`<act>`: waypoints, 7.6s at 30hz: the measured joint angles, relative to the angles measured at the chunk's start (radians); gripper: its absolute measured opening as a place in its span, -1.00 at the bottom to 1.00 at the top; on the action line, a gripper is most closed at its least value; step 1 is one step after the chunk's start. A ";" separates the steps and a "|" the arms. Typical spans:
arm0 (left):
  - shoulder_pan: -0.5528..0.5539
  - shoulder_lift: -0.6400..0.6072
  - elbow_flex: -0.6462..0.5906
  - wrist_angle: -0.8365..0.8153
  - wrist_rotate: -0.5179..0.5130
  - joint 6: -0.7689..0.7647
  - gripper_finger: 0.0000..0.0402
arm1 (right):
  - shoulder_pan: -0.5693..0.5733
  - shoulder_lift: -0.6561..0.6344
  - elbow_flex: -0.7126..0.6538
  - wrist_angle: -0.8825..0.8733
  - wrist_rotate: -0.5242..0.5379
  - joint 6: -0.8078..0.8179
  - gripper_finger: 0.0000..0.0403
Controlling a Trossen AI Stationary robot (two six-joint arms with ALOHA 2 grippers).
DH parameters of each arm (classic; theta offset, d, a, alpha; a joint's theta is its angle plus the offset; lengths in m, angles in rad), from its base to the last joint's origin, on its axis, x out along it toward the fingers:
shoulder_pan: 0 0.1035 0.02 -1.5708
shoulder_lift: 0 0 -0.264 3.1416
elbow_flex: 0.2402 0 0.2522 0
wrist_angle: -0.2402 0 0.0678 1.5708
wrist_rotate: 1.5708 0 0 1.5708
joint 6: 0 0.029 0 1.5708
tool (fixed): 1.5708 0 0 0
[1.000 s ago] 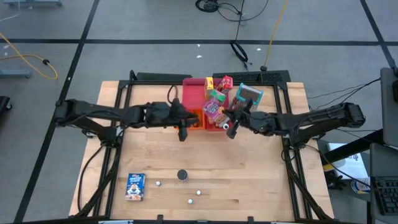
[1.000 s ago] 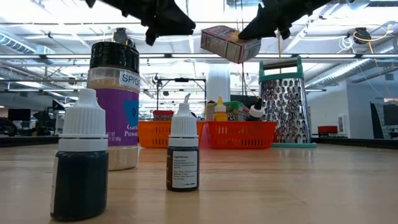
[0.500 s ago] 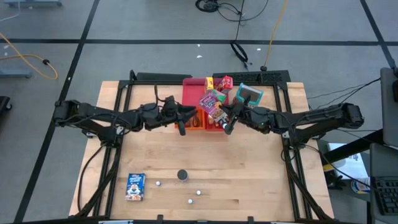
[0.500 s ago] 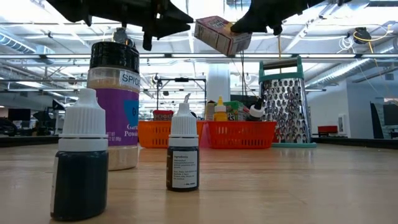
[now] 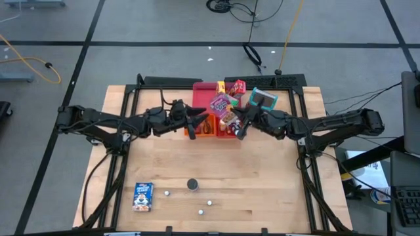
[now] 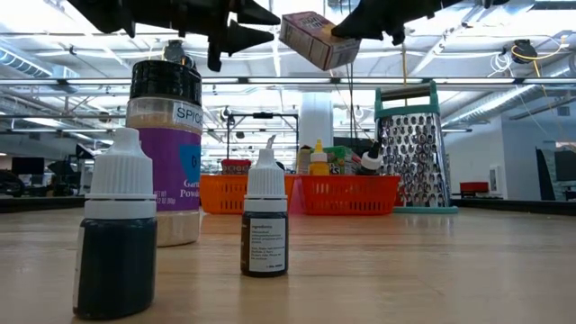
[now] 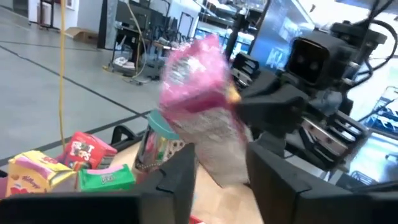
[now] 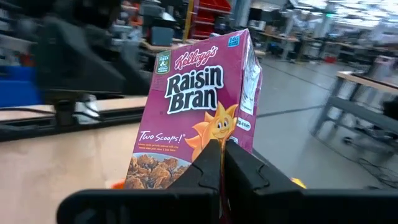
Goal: Pick & Place Kitchen Items
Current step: Put the violet cereal box into the pink bin, then put the violet seasoning bottle into the orange bin
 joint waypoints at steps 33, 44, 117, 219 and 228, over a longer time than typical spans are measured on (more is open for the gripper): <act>0.059 0.077 0.013 0.180 -0.031 -0.075 0.35 | -0.072 0.102 -0.001 0.202 -0.157 0.008 -1.00; 0.115 0.103 0.017 0.211 0.021 -0.024 -0.44 | -0.093 0.103 0.001 0.160 -0.159 0.002 -1.00; 0.471 0.518 0.210 -0.012 0.037 0.484 -0.69 | -0.042 0.040 -0.059 -0.081 -0.106 0.087 -0.46; -0.564 0.024 -0.043 -0.630 0.029 -0.009 0.24 | -0.042 0.040 -0.059 -0.099 -0.107 0.114 -0.48; -0.571 0.109 -0.041 -0.535 0.075 -0.083 0.40 | -0.042 0.040 -0.059 -0.103 -0.107 0.114 -0.48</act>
